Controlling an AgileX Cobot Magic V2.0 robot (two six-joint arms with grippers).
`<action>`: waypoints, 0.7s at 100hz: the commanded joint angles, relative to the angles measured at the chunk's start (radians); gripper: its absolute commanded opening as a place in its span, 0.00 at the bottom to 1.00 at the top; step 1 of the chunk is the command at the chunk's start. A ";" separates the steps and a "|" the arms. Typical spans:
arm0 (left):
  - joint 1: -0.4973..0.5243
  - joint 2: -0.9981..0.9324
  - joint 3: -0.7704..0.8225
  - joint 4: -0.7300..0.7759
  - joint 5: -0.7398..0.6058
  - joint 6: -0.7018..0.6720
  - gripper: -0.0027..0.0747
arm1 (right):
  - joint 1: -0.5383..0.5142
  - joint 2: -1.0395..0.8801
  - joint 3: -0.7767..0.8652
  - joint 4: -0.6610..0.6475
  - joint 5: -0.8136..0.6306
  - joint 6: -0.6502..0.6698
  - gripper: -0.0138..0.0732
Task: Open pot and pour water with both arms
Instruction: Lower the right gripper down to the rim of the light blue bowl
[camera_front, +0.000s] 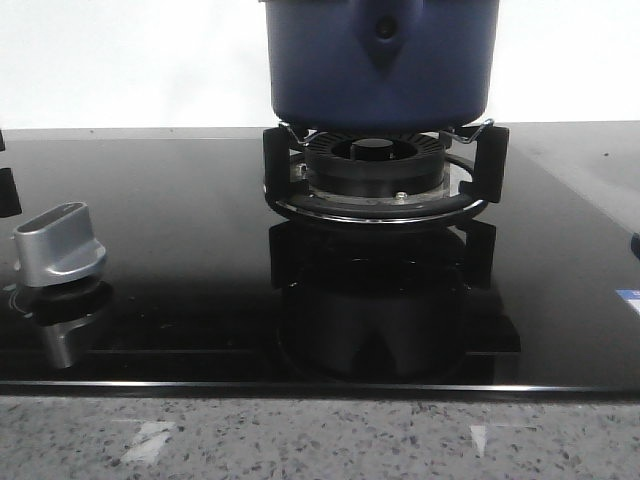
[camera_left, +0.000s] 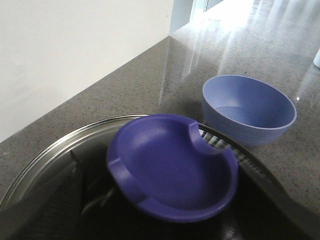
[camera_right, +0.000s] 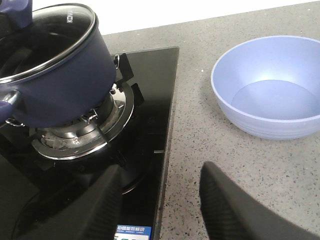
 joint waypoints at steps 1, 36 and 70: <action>-0.020 -0.046 -0.035 -0.060 -0.021 0.003 0.73 | 0.002 0.018 -0.033 0.010 -0.066 -0.015 0.54; -0.056 -0.046 -0.035 -0.057 -0.093 0.005 0.73 | 0.002 0.018 -0.033 0.010 -0.061 -0.015 0.54; -0.056 -0.046 -0.035 -0.059 -0.093 0.005 0.58 | 0.002 0.018 -0.033 0.010 -0.058 -0.015 0.54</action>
